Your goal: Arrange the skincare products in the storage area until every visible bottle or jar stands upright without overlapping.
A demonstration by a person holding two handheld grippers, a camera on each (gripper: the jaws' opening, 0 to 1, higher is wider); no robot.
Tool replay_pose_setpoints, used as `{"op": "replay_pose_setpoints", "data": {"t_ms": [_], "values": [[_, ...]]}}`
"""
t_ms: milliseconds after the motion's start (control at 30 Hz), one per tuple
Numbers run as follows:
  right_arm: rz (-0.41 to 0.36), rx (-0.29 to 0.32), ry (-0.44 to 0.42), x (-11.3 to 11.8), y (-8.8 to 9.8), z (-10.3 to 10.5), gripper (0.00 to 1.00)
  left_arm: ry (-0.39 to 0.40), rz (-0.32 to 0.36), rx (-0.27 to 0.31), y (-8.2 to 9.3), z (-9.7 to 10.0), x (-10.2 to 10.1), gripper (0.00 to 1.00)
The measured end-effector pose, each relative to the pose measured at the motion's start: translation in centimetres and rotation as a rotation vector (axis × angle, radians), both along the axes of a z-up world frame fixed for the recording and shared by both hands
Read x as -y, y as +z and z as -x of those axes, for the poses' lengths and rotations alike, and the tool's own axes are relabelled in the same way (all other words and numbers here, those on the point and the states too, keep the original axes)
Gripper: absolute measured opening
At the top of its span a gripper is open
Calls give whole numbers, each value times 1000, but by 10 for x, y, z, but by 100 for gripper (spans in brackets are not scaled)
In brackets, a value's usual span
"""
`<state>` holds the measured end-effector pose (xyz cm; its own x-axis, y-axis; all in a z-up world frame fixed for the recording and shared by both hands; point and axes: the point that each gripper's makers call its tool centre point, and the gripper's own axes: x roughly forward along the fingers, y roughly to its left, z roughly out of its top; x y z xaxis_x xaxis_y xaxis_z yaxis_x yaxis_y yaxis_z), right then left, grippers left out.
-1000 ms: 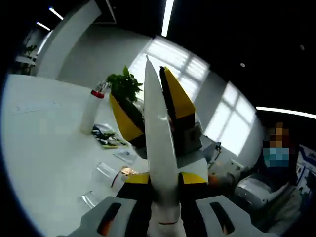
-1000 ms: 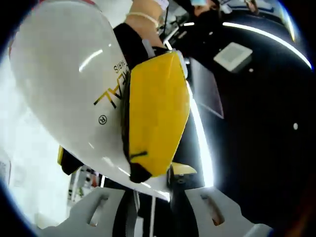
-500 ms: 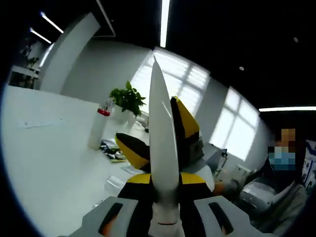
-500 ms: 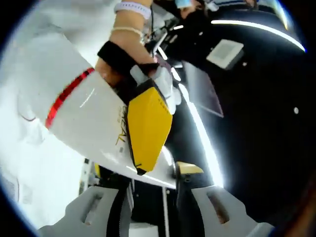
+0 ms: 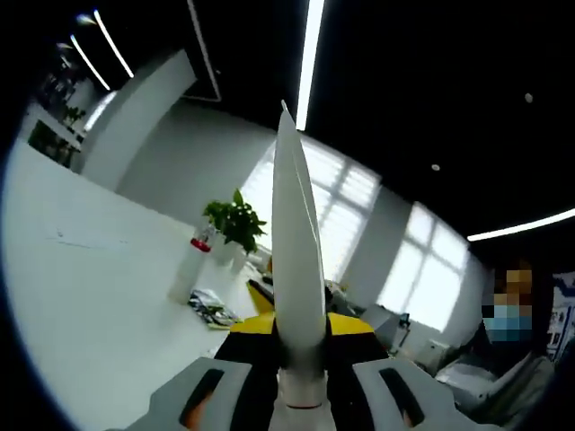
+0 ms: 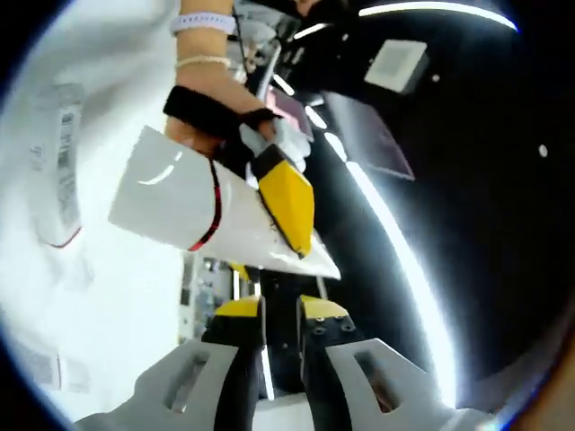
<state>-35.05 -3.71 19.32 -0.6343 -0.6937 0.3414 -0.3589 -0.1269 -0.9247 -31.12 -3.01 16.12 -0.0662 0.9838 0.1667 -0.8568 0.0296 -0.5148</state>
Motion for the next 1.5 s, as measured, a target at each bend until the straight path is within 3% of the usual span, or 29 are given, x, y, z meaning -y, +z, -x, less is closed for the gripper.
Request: {"op": "replay_pose_setpoints", "data": {"t_ms": [67, 133, 233, 333, 367, 433, 500, 600, 700, 800, 933, 1067, 1200, 1333, 1367, 1500], "values": [[43, 108, 13, -1, -5, 9, 16, 26, 5, -16, 0, 3, 4, 18], [110, 248, -4, -8, -11, 22, 16, 106, 28, -25, -3, 17, 8, 18], [289, 459, -14, -30, -9, 37, 3, 179, 38, -7, -8, 33, 14, 18], [471, 658, 172, -37, -1, 34, 3, 241, 57, 57, -21, 50, 21, 18], [488, 682, 201, -37, -1, 33, 4, 254, 61, 63, -23, 54, 22, 18], [584, 863, 383, -28, -4, 25, 9, 320, 82, 62, -29, 64, 26, 18], [613, 1006, 488, -15, -12, 20, 17, 343, 94, 42, -31, 65, 25, 18], [708, 1183, 484, -12, -26, 29, 21, 367, 100, 14, -30, 64, 24, 18], [770, 1316, 524, -12, -36, 32, 24, 393, 99, -14, -28, 67, 26, 19], [792, 1359, 537, -13, -41, 35, 28, 463, 122, -63, -30, 77, 31, 19], [796, 1371, 538, -10, -43, 33, 29, 575, 221, -170, -40, 88, 35, 19], [782, 1393, 548, -4, -45, 28, 31, 575, 270, -228, -45, 92, 29, 19], [778, 1407, 571, -1, -43, 23, 33, 580, 359, -349, -53, 94, 18, 19], [759, 1409, 558, 0, -46, 23, 34, 559, 444, -334, -79, 99, 10, 19], [762, 1410, 562, 0, -45, 23, 34, 590, 371, -358, -71, 104, 9, 19], [768, 1403, 559, -1, -45, 24, 34, 621, 366, -410, -71, 111, 8, 20]]}}
